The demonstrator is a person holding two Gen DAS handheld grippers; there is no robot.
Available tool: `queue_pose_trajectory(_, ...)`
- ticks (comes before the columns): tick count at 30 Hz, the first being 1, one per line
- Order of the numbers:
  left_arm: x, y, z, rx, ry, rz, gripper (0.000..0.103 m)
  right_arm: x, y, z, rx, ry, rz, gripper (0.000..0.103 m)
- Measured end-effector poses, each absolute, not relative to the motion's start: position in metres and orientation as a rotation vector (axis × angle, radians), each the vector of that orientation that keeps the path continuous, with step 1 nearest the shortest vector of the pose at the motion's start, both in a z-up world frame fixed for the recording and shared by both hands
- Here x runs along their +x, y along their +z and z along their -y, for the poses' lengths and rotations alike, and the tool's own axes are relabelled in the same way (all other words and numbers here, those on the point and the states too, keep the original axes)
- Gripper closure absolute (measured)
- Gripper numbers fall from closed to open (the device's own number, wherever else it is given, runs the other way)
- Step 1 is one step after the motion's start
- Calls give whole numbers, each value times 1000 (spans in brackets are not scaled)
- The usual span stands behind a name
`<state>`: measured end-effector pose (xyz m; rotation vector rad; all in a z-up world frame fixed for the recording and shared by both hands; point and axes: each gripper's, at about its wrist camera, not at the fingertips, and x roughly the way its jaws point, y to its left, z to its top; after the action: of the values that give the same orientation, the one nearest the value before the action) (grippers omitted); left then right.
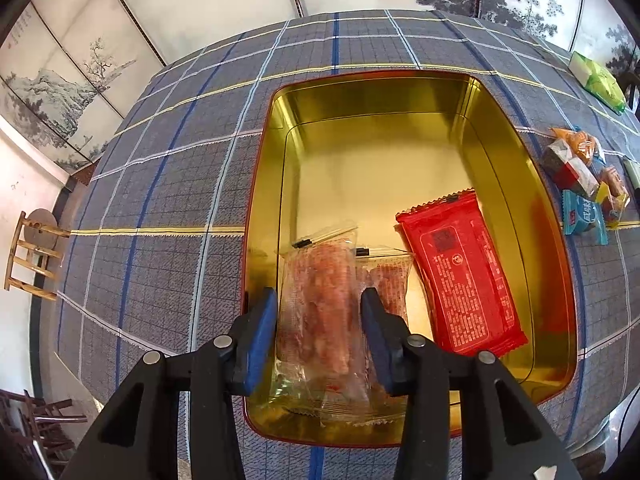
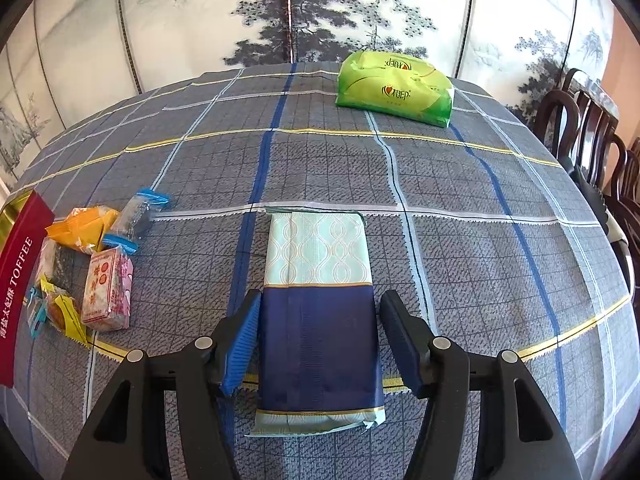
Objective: Organize snacks
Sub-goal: 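Lower the cracker bag into the tin beside the first and release, then carry the blue-and-white box with the right gripper into the tin and release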
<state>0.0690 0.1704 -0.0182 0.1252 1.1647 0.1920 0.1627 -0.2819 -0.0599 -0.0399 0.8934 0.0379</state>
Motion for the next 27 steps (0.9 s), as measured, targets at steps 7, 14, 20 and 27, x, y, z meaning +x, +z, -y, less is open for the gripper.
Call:
queue_pose_trajectory(7, 65, -16, -170, 107, 172, -1150, 52, 173, -60, 281, -27, 10, -902, 40)
queue_pose_trajectory(14, 59, -10, -167, 101, 170, -1130, 44, 171, -56, 274, -33, 7, -925, 51)
queue_pose_trajectory(20, 47, 1, -156, 149, 164, -1065, 32, 166, -56, 271, -21, -26, -925, 52)
queue_pose_trajectory(27, 35, 13, -149, 125, 176, -999, 26, 153, -52, 270, -3, -64, -926, 52)
